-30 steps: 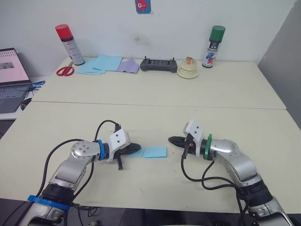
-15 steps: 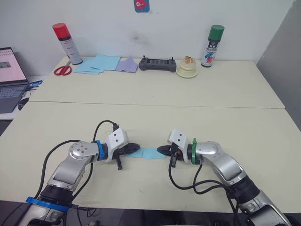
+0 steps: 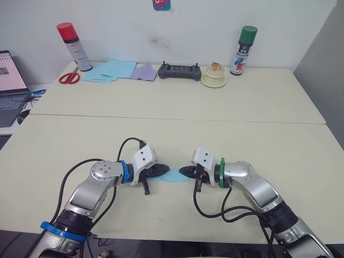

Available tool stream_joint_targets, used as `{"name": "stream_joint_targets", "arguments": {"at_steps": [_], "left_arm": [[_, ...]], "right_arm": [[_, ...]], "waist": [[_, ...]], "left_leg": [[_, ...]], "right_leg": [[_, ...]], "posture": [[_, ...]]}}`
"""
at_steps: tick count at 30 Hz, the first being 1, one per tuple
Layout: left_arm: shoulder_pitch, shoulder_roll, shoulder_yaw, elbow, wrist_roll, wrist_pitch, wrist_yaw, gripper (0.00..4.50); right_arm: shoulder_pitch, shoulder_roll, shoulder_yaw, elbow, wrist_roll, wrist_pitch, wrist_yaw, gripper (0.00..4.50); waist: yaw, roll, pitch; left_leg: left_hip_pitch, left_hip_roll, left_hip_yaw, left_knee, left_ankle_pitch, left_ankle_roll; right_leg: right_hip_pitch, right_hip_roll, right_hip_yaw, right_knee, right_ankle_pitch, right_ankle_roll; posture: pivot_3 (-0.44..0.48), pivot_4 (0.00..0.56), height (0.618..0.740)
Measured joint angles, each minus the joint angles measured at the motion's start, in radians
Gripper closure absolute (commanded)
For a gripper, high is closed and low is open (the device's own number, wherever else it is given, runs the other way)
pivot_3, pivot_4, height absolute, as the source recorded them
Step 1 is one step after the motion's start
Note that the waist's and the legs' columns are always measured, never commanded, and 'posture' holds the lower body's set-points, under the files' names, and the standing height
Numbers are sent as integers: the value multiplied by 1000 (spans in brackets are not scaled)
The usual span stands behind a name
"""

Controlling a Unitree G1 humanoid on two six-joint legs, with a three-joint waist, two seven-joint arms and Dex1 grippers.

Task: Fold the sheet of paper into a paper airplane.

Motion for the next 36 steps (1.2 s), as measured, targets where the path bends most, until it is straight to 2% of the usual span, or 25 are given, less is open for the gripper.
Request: {"name": "stream_joint_targets", "arguments": {"at_steps": [5, 10, 21, 25, 30, 31, 33, 36], "left_arm": [[45, 50, 41, 20, -10, -57, -18, 4500], [100, 63, 97, 52, -18, -109, -9, 4500], [136, 68, 127, 35, -31, -96, 30, 4500], [140, 95, 168, 68, -35, -83, 45, 4500], [134, 72, 219, 68, -79, -42, 65, 4500], [130, 67, 235, 64, -91, -30, 73, 4500], [107, 67, 262, 59, -103, -9, 89, 3956], [85, 98, 307, -5, -138, 16, 73, 3077]], "right_arm": [[17, -4, 1, -17, 0, 3, -2, 4474], [17, -5, 7, -10, -1, 5, -3, 4474], [-7, -8, 20, 19, -7, -12, 20, 4474], [-7, -8, 18, 25, -7, -21, 26, 4474], [11, 28, -29, 41, 22, -53, 20, 4474], [22, 45, -59, 40, 49, -53, 15, 4308], [22, 42, -107, 7, 97, -47, 23, 3870], [1, -3, -176, -104, 165, -26, 55, 2748]], "waist": [[-4, 0, -1], [-7, 2, -3], [-14, 5, -6], [-15, 6, -6], [-14, 4, -3], [-13, 1, 3], [-9, -1, 14], [-4, -1, 14]], "left_leg": [[2, 1, 1, -1, 0, 0], [10, 1, 2, -5, 0, 0], [11, 3, 1, -5, 0, 0], [11, 2, 1, -5, 0, 0], [8, 3, 1, -5, 0, 0], [7, 3, 0, -5, 0, 0], [1, 2, -1, -3, 0, -1], [-19, 2, -1, 0, 3, -6]], "right_leg": [[0, 0, 1, 0, 0, 0], [4, 1, 1, 2, -2, -3], [4, 3, 1, 3, -2, -4], [3, 3, 1, 3, -2, -4], [1, 3, 0, 4, -2, -4], [0, 3, 0, 4, -2, -4], [-3, 4, -2, 5, -2, -3], [-20, 3, -1, 5, 0, -3]], "posture": [[0, 150, 740], [0, 150, 740], [0, 150, 740], [0, 150, 740], [0, 150, 740], [0, 150, 740], [0, 150, 740], [0, 150, 740]]}}
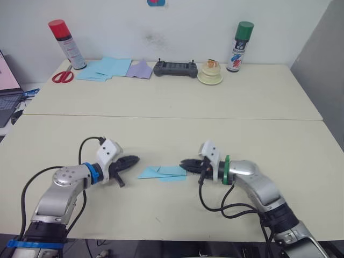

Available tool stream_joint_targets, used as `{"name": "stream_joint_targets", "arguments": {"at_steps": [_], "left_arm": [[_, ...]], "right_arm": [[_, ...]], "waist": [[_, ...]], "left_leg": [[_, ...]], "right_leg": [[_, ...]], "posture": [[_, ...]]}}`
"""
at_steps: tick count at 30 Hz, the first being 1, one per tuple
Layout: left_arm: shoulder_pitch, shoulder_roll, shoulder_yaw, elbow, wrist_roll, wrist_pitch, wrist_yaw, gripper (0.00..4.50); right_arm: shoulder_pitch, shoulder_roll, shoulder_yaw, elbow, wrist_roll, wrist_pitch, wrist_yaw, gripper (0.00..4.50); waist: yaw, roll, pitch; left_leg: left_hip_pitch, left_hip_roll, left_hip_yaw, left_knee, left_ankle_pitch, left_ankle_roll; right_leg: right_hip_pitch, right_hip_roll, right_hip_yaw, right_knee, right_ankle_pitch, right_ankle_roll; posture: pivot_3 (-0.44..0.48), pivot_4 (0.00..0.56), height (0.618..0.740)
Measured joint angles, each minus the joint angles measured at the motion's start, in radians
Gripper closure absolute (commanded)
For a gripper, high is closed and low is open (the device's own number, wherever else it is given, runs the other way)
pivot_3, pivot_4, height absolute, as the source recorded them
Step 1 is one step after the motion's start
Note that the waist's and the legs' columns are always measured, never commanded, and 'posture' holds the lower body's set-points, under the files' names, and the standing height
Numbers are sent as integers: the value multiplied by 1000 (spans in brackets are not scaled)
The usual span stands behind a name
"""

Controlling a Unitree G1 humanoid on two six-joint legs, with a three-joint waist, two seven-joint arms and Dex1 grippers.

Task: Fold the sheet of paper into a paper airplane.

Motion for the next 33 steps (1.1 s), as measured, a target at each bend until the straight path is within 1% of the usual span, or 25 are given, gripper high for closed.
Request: {"name": "stream_joint_targets", "arguments": {"at_steps": [2, 3, 4, 6, 7, 9, 10, 12, 14, 16, 18, 21, 24, 26, 29, 33], "left_arm": [[1, 27, 30, -55, -28, 14, -23, 2447], [11, 41, 47, -90, -46, 20, -34, 2162], [25, 52, 61, -122, -60, 24, -46, 1802], [85, 83, 88, -202, -86, 27, -80, 1192], [126, 98, 101, -242, -93, 21, -101, 808], [200, 107, 124, -318, -100, -10, -135, 169], [233, 107, 132, -352, -100, -37, -149, 0], [319, 106, 149, -418, -83, -122, -173, 0], [410, 82, 160, -459, -61, -191, -181, 0], [475, 51, 164, -480, -41, -238, -177, 0], [520, 25, 166, -504, -26, -271, -164, 0], [576, -16, 168, -559, -16, -271, -112, 0], [649, -56, 162, -620, -5, -258, -63, 0], [696, -68, 157, -660, -3, -244, -40, 0], [706, -70, 146, -688, 3, -240, -15, 0], [707, -73, 144, -686, 17, -239, 9, 0]], "right_arm": [[-17, -37, -38, -68, 29, 8, 19, 1991], [-20, -63, -49, -101, 42, 4, 32, 1688], [-17, -86, -56, -127, 45, -2, 50, 1267], [16, -145, -65, -181, 65, -26, 101, 1255], [42, -178, -69, -201, 70, -50, 131, 1362], [89, -220, -72, -212, 71, -118, 185, 1941], [110, -234, -70, -213, 65, -157, 207, 2282], [150, -266, -56, -201, 12, -271, 239, 2980], [182, -283, -25, -172, -53, -375, 253, 2980], [194, -274, 15, -140, -106, -437, 249, 2980], [191, -245, 45, -98, -151, -486, 235, 2980], [165, -200, 81, -11, -215, -544, 198, 2980], [128, -152, 107, 39, -261, -541, 161, 2980], [86, -97, 130, 45, -283, -487, 130, 2980], [26, -52, 157, 44, -301, -431, 109, 2980], [11, -36, 159, 51, -308, -370, 104, 2980]], "waist": [[1, 0, 0], [1, 0, 0], [2, 0, 0], [2, 0, 0], [2, 0, 0], [2, 0, 0], [3, 0, 0], [2, 0, 0], [1, 0, 0], [2, -1, 1], [3, -1, 1], [3, -1, 1], [2, -2, 1], [0, -2, 1], [5, -1, 0], [10, -2, 0]], "left_leg": [[-3, 0, 0, 0, 2, -5], [-4, 0, 0, 0, 1, -6], [-5, 0, 0, 0, 1, -7], [-6, -1, 0, -1, -1, -9], [-6, -2, 0, -1, -2, -10], [-7, -3, 1, 0, -4, -8], [-7, -4, 0, 0, -4, -6], [-5, -4, 1, 0, -5, -6], [-2, -4, 1, 1, -5, -6], [0, -4, 2, 1, -4, -6], [0, -3, 2, 2, -4, -6], [2, -3, 2, 2, -3, -4], [3, -3, 2, 3, -2, -4], [3, -2, 1, 3, -2, -4], [2, -2, 1, 3, -2, -4], [2, -2, 1, 3, -2, -4]], "right_leg": [[-2, -2, 0, -1, 3, -4], [-2, -3, 0, -2, 2, -2], [-2, -4, 0, -3, 1, -1], [-2, -6, 0, -4, -2, 3], [-2, -8, 0, -4, -4, 5], [-2, -10, 1, -5, -4, 5], [-1, -11, 0, -5, -4, 5], [0, -11, 1, -5, -4, 5], [3, -11, 1, -4, -4, 6], [3, -10, 0, -2, -6, 9], [4, -7, 0, -1, -6, 8], [5, -6, 0, 0, -4, 6], [5, -5, 1, 0, -3, 5], [5, -2, 2, 0, -3, 4], [5, 0, 0, 0, -3, 3], [5, -1, 1, 0, -3, 2]], "posture": [[0, 150, 740], [0, 150, 740], [0, 150, 740], [0, 150, 740], [0, 150, 740], [0, 150, 740], [0, 150, 740], [0, 150, 740], [0, 150, 740], [0, 150, 740], [0, 150, 740], [0, 150, 740], [0, 150, 740], [0, 150, 740], [0, 150, 740], [0, 150, 740]]}}
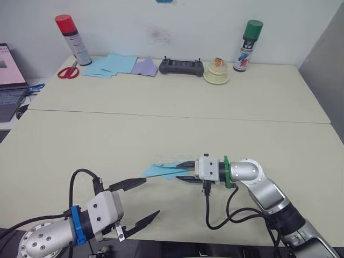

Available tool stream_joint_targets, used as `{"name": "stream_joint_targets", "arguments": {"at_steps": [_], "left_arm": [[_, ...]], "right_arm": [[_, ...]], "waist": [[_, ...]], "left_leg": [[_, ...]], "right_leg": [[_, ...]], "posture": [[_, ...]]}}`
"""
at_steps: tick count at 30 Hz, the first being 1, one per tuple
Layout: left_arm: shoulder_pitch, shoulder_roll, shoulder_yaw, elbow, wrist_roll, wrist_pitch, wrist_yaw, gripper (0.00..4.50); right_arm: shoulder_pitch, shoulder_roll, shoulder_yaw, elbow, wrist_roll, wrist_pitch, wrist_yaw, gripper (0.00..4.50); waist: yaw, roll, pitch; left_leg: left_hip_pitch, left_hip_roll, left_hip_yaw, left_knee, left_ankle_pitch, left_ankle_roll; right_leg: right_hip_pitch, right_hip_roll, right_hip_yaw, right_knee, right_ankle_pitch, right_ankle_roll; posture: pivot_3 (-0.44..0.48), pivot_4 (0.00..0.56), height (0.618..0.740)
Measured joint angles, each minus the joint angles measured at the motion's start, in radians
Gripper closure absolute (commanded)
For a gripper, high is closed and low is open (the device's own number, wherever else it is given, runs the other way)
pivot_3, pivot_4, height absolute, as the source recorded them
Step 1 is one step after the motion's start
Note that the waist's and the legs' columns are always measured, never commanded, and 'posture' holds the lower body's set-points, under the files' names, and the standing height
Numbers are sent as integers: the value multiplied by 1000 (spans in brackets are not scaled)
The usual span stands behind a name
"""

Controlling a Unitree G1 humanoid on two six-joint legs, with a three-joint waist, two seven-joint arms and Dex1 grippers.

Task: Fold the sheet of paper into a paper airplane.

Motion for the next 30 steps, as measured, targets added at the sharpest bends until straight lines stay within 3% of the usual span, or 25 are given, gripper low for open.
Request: {"name": "stream_joint_targets", "arguments": {"at_steps": [9, 19, 23, 30], "left_arm": [[-10, -6, 0, 3, 4, -2, 31, 0], [7, -5, 2, -1, 1, -4, 37, 0], [2, -3, 1, -23, -1, 13, 43, 0], [-29, 0, 1, -34, -7, 45, 54, 0]], "right_arm": [[-47, 10, 1, 35, -2, 24, 0, 2980], [53, -129, -25, -51, 84, -154, 104, 2980], [41, -84, -12, 48, 39, -191, 68, 3906], [-4, -35, 13, 131, -28, -236, 30, 3906]], "waist": [[-5, 0, 0], [-4, -1, 0], [-8, 0, 0], [-6, -1, 0]], "left_leg": [[0, 0, 0, 1, 0, 0], [0, 0, 0, 5, 0, 0], [0, 1, 0, 9, 0, 0], [1, 1, 1, 13, 0, 0]], "right_leg": [[0, 1, -1, 0, 3, -6], [1, 1, -1, 1, 3, -6], [2, 3, -1, 4, 3, -5], [1, 3, 0, 11, 3, -5]], "posture": [[0, 150, 740], [0, 150, 740], [0, 150, 740], [0, 150, 740]]}}
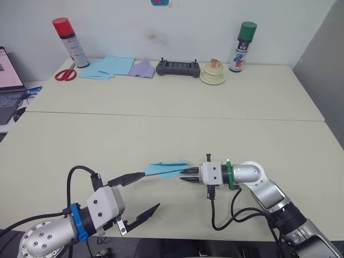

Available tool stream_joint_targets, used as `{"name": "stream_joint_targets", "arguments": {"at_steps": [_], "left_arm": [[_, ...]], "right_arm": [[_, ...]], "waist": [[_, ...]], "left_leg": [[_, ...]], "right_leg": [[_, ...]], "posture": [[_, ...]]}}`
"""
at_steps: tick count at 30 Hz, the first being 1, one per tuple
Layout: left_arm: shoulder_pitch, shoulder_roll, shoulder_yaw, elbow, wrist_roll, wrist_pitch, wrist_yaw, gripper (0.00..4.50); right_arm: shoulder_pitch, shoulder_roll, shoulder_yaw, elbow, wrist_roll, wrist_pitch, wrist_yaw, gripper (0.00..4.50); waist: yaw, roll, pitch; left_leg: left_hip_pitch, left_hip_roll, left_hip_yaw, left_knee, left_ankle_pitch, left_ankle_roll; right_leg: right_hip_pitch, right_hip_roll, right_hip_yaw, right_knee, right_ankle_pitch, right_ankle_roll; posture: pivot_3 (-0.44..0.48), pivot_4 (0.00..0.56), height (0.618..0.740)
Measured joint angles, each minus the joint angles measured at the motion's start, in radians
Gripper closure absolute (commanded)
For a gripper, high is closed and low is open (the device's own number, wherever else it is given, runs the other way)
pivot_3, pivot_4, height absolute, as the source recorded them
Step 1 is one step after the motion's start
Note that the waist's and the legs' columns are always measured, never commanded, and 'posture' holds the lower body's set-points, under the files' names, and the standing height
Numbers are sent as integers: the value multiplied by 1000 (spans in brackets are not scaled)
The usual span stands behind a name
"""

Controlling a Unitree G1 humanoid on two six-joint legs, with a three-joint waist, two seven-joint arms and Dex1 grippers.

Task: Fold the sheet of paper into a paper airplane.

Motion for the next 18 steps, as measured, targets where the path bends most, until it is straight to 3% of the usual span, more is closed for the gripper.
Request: {"name": "stream_joint_targets", "arguments": {"at_steps": [18], "left_arm": [[-40, -1, -5, 0, 0, 23, 12, 0]], "right_arm": [[-70, 21, 12, 137, -98, -81, -63, 3906]], "waist": [[0, 0, 0]], "left_leg": [[4, 0, 2, 0, 0, 0]], "right_leg": [[0, 0, 2, 4, 0, -1]], "posture": [[0, 150, 740]]}}
